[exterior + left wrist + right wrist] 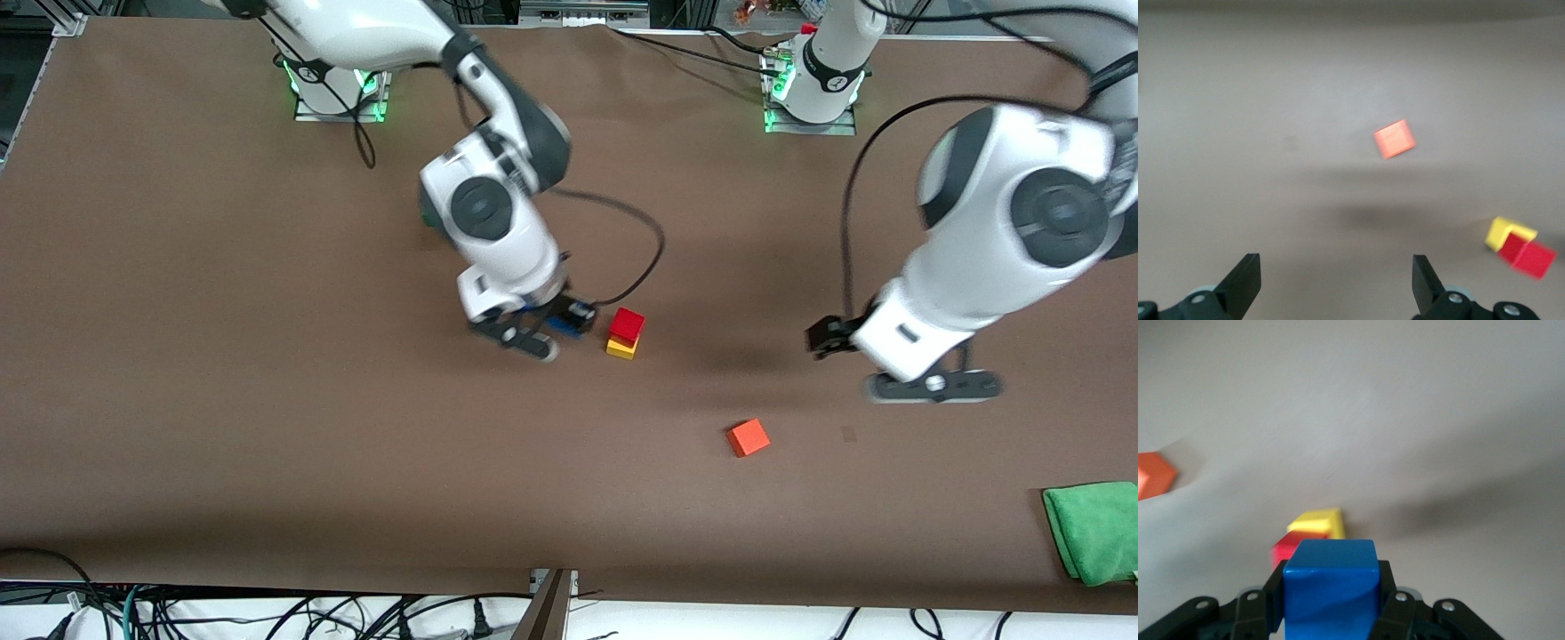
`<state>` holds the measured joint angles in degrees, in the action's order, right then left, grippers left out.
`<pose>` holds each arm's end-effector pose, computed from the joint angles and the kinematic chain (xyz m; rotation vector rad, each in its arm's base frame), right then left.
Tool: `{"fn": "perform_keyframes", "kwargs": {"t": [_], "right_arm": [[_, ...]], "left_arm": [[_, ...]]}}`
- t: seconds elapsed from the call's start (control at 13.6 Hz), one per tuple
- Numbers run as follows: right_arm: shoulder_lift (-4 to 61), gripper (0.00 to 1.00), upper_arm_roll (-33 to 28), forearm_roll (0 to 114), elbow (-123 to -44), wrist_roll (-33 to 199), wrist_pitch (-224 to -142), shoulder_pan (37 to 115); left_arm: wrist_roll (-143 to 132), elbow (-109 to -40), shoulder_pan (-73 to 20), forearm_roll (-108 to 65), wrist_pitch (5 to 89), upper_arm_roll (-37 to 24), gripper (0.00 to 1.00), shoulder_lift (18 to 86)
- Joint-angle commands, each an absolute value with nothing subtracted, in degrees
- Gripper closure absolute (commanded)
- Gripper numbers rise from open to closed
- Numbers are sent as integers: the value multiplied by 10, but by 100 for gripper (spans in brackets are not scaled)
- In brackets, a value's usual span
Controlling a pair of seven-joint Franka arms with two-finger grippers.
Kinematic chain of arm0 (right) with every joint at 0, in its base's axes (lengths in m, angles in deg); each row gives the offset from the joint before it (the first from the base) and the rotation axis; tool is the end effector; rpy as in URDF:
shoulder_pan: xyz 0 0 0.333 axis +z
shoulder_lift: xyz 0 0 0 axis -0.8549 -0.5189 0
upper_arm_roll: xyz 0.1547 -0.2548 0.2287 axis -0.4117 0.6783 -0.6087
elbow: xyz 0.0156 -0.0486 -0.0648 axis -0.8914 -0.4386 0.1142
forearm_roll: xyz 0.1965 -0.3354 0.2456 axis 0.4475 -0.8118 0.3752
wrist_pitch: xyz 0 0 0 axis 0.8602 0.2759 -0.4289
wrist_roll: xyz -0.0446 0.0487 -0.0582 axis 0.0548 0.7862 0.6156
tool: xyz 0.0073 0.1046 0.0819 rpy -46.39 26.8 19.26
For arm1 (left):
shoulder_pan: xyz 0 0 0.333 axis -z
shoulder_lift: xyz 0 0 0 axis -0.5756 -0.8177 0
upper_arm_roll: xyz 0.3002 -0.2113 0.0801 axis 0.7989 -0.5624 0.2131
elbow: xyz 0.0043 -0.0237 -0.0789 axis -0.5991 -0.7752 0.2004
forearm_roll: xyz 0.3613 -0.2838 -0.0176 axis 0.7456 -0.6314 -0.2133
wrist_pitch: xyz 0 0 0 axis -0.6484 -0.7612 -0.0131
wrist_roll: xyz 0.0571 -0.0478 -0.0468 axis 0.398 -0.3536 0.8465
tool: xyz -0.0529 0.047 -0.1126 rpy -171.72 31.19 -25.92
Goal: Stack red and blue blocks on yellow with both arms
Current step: 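Withdraw the left gripper while the right gripper carries blue over red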
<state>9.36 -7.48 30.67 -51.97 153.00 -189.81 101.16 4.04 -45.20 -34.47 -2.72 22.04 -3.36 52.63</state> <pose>0.6498 0.5976 0.3561 -2.8063 0.6897 -0.0005 0.7568 -0.1476 0.5487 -3.0716 -0.0213 0.0370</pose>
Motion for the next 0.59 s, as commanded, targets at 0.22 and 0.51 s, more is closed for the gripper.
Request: {"fn": "perform_keyframes", "kwargs": {"t": [0.22,0.51], "right_arm": [[43,76,-66,281,-505,1623,-1980,1060],[41,76,-66,275,-495,1622,-1981,1059]], "left_arm": [[-30,-526,-391,-69,163,14,0,646],[-34,-584,-389,-93,162,58,0,700]]}}
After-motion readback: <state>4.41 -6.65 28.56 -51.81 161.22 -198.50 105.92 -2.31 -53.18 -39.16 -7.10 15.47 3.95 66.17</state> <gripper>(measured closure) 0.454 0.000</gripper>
